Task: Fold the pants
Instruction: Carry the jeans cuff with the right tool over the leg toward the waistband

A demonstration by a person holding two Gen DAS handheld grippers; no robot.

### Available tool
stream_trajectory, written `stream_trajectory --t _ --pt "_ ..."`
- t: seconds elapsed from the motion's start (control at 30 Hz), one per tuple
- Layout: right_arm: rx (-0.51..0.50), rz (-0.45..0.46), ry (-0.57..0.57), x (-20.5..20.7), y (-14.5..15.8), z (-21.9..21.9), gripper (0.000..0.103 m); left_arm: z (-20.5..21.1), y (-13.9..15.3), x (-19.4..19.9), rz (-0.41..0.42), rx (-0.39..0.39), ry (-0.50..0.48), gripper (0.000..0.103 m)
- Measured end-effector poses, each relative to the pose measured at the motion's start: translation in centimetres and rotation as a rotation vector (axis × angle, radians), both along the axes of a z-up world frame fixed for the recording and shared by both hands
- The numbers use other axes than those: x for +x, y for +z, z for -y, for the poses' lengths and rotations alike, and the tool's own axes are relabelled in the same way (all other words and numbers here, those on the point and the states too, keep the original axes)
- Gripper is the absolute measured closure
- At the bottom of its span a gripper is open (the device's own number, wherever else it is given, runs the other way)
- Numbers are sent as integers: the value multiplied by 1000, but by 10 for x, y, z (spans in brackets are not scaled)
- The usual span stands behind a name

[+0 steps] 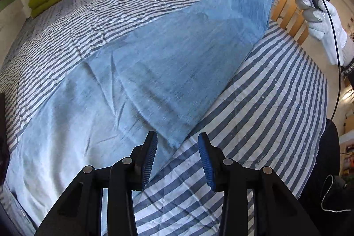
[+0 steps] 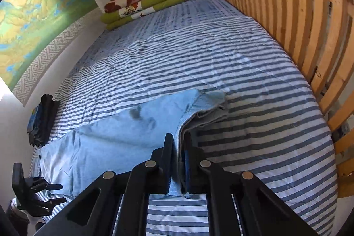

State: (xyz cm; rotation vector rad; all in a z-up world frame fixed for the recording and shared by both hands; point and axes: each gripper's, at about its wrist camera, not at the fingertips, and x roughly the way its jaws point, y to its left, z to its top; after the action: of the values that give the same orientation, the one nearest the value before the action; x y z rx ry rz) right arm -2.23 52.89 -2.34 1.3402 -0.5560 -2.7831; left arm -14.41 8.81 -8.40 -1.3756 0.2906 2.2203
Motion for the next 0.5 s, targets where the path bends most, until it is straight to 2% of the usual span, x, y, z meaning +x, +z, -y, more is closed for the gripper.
stream_trajectory --t 0.13,0.23,0.33,0.4,0.5 --pt "28 -40 114 -24 21 103 95 58 12 16 -26 42 98 62" --pt "30 -64 233 -43 21 197 95 115 19 29 -51 97 204 62" --pt "39 -58 352 -60 4 296 95 178 18 36 -82 171 338 62" --pt "16 -20 428 -68 -17 357 95 218 12 43 -101 199 430 62" --pt "98 32 520 -68 -52 437 95 274 -4 49 -78 314 558 62"
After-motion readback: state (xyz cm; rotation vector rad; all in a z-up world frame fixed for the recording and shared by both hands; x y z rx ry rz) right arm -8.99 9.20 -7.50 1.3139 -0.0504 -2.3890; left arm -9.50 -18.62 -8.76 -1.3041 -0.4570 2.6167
